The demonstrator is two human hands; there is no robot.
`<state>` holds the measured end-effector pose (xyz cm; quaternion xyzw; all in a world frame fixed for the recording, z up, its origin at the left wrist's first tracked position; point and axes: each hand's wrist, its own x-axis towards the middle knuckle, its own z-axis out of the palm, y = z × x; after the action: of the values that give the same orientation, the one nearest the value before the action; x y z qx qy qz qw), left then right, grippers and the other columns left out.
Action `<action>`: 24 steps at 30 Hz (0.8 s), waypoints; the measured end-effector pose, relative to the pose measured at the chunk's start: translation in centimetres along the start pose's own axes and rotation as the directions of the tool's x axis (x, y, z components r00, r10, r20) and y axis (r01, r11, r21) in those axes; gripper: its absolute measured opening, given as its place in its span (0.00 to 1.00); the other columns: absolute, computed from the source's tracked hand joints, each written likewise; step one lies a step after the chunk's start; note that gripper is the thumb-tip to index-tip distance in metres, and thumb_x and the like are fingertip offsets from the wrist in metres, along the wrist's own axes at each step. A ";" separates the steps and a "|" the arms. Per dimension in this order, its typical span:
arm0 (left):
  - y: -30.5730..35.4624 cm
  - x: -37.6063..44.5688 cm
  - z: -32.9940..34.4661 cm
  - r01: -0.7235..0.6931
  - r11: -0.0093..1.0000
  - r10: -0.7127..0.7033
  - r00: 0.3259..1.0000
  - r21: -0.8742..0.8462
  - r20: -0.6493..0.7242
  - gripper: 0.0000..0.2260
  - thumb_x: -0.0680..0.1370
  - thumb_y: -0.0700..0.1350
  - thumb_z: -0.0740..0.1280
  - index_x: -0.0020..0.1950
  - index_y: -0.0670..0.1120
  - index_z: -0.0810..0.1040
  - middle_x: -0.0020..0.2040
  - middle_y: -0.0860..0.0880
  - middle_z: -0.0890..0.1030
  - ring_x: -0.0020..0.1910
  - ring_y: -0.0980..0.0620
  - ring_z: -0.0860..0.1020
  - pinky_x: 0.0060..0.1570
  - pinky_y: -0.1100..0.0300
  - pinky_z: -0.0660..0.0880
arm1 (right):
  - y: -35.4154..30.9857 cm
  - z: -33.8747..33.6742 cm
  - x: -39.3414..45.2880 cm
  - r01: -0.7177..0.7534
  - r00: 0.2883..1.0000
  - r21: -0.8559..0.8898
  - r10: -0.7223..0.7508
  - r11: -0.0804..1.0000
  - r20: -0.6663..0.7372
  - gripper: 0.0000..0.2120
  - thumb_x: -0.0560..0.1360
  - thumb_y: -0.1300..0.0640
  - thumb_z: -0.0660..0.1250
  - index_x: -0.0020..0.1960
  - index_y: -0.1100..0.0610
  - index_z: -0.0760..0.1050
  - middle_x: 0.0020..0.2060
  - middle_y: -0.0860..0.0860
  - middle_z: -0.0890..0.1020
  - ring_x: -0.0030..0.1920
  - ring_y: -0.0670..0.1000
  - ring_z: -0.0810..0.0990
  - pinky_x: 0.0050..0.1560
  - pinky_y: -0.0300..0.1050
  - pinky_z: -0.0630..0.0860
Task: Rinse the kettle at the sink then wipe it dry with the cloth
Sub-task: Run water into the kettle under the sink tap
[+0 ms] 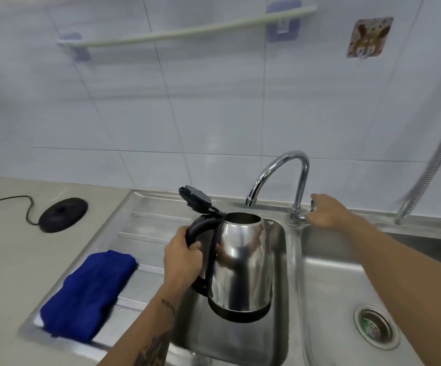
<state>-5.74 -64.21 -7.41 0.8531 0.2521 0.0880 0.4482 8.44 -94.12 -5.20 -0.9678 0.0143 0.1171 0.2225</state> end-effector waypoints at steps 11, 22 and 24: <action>-1.1 2.3 0.6 -0.034 0.999 0.033 0.998 0.017 0.048 0.11 0.76 0.39 0.64 0.57 0.51 0.76 0.47 0.49 0.81 0.49 0.45 0.79 0.52 0.47 0.77 | 0.4 5.1 -4.5 0.052 0.995 -0.048 -0.056 0.997 -0.079 0.30 0.71 0.60 0.64 0.74 0.54 0.67 0.70 0.52 0.71 0.66 0.60 0.76 0.62 0.52 0.74; -4.9 5.4 -1.4 -0.074 0.996 0.079 0.990 -0.045 0.118 0.11 0.77 0.38 0.64 0.56 0.51 0.75 0.46 0.47 0.80 0.45 0.45 0.79 0.46 0.53 0.74 | -1.3 5.1 -5.0 -0.037 0.999 -0.111 0.035 0.993 -0.027 0.33 0.74 0.57 0.66 0.77 0.58 0.61 0.75 0.51 0.65 0.69 0.58 0.74 0.63 0.51 0.74; -5.3 5.8 -1.7 -0.076 0.995 0.083 0.988 -0.060 0.130 0.11 0.77 0.38 0.64 0.56 0.52 0.74 0.45 0.48 0.80 0.44 0.47 0.79 0.44 0.54 0.73 | -1.4 5.5 -4.7 -0.057 0.998 -0.119 0.054 0.991 -0.031 0.35 0.73 0.57 0.66 0.78 0.58 0.59 0.77 0.52 0.63 0.69 0.59 0.73 0.64 0.51 0.73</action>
<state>-3.29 -57.49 -11.16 0.8537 0.1851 0.0558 0.4836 2.78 -90.60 -8.35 -0.9802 0.0372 0.1102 0.1604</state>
